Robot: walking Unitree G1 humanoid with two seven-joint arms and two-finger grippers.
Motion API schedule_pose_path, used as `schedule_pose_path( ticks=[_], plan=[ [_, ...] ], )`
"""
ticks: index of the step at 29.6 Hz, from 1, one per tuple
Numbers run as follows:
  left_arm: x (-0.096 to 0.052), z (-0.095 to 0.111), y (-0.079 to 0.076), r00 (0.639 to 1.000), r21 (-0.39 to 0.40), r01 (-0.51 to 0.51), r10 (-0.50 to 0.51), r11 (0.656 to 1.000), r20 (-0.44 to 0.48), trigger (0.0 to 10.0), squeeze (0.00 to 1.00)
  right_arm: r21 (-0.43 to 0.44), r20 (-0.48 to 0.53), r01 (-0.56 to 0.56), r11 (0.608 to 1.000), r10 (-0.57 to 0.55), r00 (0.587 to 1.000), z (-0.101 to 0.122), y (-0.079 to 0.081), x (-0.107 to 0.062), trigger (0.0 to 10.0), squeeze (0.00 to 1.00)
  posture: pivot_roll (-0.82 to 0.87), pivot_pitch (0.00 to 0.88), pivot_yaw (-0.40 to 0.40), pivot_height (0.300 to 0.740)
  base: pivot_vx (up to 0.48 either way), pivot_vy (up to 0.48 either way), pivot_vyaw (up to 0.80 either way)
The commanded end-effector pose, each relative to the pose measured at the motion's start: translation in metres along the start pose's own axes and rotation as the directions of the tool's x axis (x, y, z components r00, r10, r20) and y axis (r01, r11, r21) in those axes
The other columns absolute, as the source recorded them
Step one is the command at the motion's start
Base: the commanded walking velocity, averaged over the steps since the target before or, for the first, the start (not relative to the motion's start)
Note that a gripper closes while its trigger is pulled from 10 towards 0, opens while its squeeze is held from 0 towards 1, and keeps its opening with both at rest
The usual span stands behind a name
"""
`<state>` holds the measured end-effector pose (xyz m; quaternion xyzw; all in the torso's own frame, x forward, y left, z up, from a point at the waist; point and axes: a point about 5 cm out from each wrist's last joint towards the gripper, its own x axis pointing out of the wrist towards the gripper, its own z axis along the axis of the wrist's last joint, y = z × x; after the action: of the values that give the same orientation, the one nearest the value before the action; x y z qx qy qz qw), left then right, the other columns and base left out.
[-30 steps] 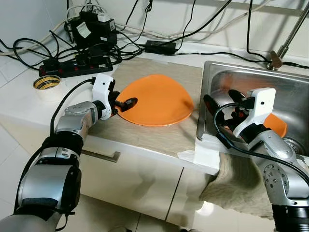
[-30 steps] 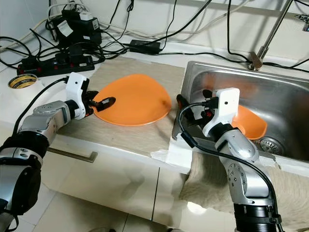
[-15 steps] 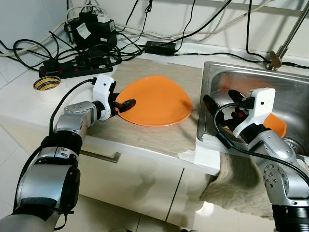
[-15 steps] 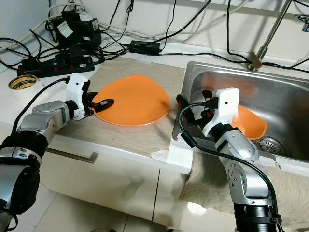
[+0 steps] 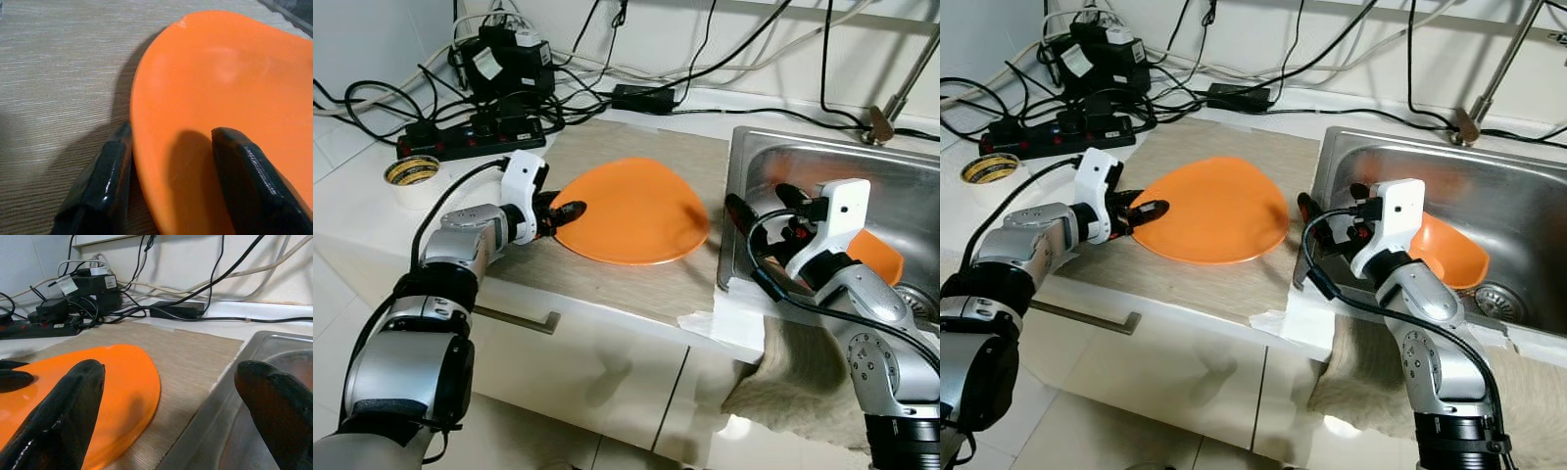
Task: Kitchen organization
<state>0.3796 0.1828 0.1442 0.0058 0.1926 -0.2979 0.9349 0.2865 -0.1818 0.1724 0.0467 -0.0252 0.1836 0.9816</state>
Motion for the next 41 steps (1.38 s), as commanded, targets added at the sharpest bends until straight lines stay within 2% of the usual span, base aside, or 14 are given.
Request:
schedule_pose_path(
  ticks=[1,4,5,10,12,15,28,34,41],
  plan=[
    [0.001,-0.048,-0.005,0.982,-0.081,0.007,-0.022,0.997,-0.186,0.0,0.00,0.010,-0.007,0.004,1.000,-0.004,1.000,-0.001,-0.001,-0.001,10.0,0.00,-0.05,0.000,-0.002,0.740,0.000,0.000,0.00],
    [0.002,-0.038,-0.004,0.990,-0.104,-0.006,-0.009,0.995,-0.143,0.0,0.00,0.010,-0.007,0.006,1.000,-0.006,1.000,-0.001,-0.001,0.000,10.0,0.00,-0.05,0.000,-0.001,0.740,0.000,0.000,0.00],
    [0.002,-0.029,-0.002,0.995,-0.128,-0.016,0.003,0.992,-0.099,0.0,0.00,0.010,-0.007,0.007,1.000,-0.006,1.000,-0.001,-0.002,0.000,10.0,0.00,-0.05,0.000,-0.001,0.740,0.000,0.000,0.00],
    [0.003,-0.015,0.000,1.000,-0.176,-0.019,0.014,0.984,-0.028,0.0,0.00,0.010,-0.009,0.008,1.000,-0.008,1.000,-0.001,-0.002,-0.001,10.0,0.00,-0.05,0.000,0.000,0.740,0.000,0.000,0.00],
    [0.004,0.001,0.000,0.998,-0.246,-0.015,0.029,0.969,0.054,0.0,0.00,0.012,-0.011,0.011,1.000,-0.011,1.000,-0.002,-0.001,-0.002,10.0,0.00,-0.06,0.000,0.003,0.740,0.000,0.000,0.00],
    [0.004,0.010,0.000,0.994,-0.279,-0.009,0.038,0.960,0.100,0.0,0.00,0.013,-0.013,0.011,1.000,-0.011,1.000,-0.003,-0.001,-0.002,10.0,0.00,-0.06,0.000,0.003,0.740,0.000,0.000,0.00],
    [0.001,0.030,0.004,0.975,-0.347,-0.016,0.092,0.938,0.204,0.0,0.00,0.007,-0.015,0.014,1.000,-0.014,1.000,-0.003,-0.002,-0.002,10.0,0.00,-0.06,0.000,0.001,0.740,0.000,0.000,0.00],
    [-0.003,0.039,0.011,0.958,-0.400,-0.049,0.157,0.915,0.241,0.0,0.00,0.006,-0.017,0.014,1.000,-0.014,1.000,-0.003,-0.003,-0.003,10.0,0.00,-0.06,0.000,0.000,0.740,0.000,0.000,0.00],
    [-0.005,0.039,0.013,0.955,-0.388,-0.052,0.158,0.920,0.249,0.0,0.00,0.010,-0.021,0.014,1.000,-0.014,1.000,-0.005,-0.002,-0.003,10.0,0.00,-0.06,0.000,0.000,0.740,0.000,0.000,0.00]
  ],
)
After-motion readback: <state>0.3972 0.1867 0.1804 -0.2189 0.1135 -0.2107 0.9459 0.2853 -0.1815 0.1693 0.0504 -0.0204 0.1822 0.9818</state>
